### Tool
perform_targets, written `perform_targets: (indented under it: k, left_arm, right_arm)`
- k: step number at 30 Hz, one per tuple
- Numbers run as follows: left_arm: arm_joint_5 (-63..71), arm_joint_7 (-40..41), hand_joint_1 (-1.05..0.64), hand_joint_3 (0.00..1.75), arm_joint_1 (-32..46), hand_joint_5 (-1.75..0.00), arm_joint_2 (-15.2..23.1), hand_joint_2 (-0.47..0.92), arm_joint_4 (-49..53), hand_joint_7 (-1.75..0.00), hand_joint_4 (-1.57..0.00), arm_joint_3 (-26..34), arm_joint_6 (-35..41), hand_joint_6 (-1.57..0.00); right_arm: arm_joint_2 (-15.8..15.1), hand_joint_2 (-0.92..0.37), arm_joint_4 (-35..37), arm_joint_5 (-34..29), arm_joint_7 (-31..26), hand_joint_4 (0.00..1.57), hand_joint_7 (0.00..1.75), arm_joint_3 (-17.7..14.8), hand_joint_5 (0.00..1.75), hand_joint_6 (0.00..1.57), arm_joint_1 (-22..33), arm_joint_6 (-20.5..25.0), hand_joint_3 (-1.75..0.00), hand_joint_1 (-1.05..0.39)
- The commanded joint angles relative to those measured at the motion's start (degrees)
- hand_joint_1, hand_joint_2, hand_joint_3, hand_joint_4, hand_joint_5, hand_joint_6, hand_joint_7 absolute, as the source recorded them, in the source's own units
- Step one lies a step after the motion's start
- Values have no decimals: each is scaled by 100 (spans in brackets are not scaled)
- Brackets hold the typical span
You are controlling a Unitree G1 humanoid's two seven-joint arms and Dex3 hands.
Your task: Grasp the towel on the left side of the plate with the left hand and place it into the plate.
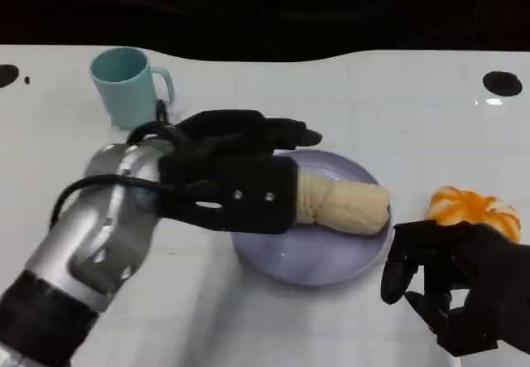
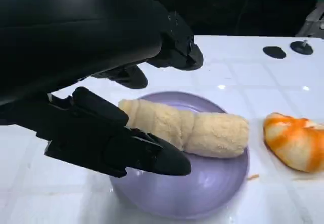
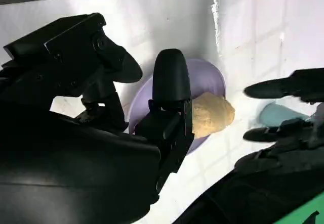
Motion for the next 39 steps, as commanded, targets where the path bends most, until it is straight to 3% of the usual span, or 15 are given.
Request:
perform_targets:
  k: [1, 8, 11, 13, 15, 18, 27, 33, 39]
  left_arm:
    - [-479, -179, -45, 23, 430, -40, 236, 92, -566, -7, -62, 440, 219, -50]
    - [-1610, 39, -26, 25, 1502, -48, 178, 92, -1432, -17, -83, 1317, 225, -77]
    - [-2121, 258, -18, 30, 2067, -95, -24, 89, -1929, -26, -80, 1702, 464, -97]
    - [-2375, 429, -15, 77, 2447, -116, -153, 65, -2379, -63, -79, 1913, 929, -93]
    - [-2561, 543, -13, 107, 2754, -130, -195, 51, -2848, -95, -77, 2058, 1494, -84]
    - [-3006, 622, -8, 122, 3148, -145, -285, 48, -3503, -121, -77, 2268, 2330, -78]
    - [-3904, 1007, -5, 140, 3870, -172, -387, 42, -4549, -140, -86, 2530, 3763, -83]
    - [-4087, 1172, -4, 143, 3999, -175, -318, 41, -4448, -153, -90, 2543, 3952, -85]
    - [-4525, 1376, -6, 147, 3702, -175, -424, 40, -4048, -165, -91, 2825, 4642, -80]
  right_arm:
    - [-68, -54, 14, 13, 17, 76, 144, -38, 175, 71, -21, 23, -110, -1]
    - [-65, -54, 10, 4, 13, 75, 144, -25, 175, 70, -19, 41, -110, -1]
    - [-57, -54, 26, 29, 20, 75, 145, -42, 175, 70, -21, 47, -110, -1]
    - [-57, -54, 49, 42, 28, 76, 145, -50, 175, 71, -27, 17, -110, -1]
    - [-62, -54, 58, 51, 40, 76, 145, -54, 175, 70, -39, 16, -110, -1]
    - [-72, -54, 99, 52, 44, 76, 145, -58, 175, 70, -35, -60, -110, -1]
    - [-80, -53, 181, 46, 49, 76, 144, -107, 175, 71, -25, -201, -112, -1]
    - [-84, -54, 206, 49, 69, 74, 143, -134, 175, 70, -41, -183, -112, -1]
    - [-96, -54, 242, 63, 75, 74, 143, -193, 175, 70, 16, -322, -112, 0]
